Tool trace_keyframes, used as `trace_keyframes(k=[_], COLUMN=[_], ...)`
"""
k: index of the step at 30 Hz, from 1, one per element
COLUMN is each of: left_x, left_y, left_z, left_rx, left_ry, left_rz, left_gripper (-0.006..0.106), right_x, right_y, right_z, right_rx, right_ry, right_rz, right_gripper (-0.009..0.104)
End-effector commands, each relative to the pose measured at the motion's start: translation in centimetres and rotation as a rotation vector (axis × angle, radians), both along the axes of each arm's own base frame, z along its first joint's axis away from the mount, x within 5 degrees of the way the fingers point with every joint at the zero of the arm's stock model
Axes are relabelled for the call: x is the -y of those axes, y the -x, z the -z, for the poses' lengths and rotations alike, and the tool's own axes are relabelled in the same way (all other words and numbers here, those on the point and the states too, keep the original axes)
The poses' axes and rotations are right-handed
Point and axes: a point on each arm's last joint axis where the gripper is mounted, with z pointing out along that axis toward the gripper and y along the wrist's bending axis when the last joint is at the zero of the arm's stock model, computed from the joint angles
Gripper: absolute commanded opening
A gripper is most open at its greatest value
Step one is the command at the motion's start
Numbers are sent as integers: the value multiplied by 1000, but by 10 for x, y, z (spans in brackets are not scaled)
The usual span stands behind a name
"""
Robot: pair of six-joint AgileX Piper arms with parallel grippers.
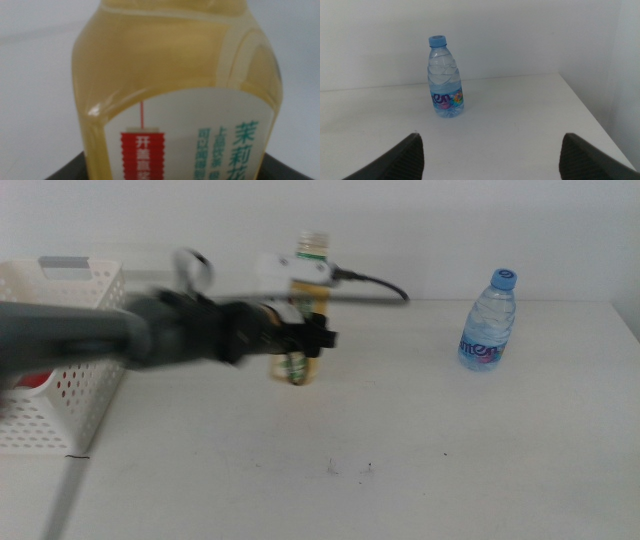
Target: Use arms to grab the bottles and put them into the dustbin to the left of the table.
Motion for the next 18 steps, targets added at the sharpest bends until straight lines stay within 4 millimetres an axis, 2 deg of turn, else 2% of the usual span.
trace_keyframes(k=[1,3,6,9,12,16,18], left_x=[-22,-46,-88,-132,-177,-238,-263], left_y=[27,45,54,53,48,38,28], left_z=[-67,-97,-140,-175,-202,-217,-212], left_rx=[1,-61,-100,-140,-201,-265,-276], left_ry=[10,-70,-135,-187,-228,-280,-292], left_rz=[-1,19,-8,-54,-112,-189,-228], left_gripper=[-2,-2,-2,-2,-2,-2,-2], right_x=[0,0,0,0,0,0,0], right_y=[0,0,0,0,0,0,0], right_z=[0,0,0,0,0,0,0], right_rx=[14,14,14,14,14,14,14], right_ry=[8,8,8,8,8,8,8], right_rz=[5,5,5,5,5,5,5], right_gripper=[89,89,89,89,89,89,89])
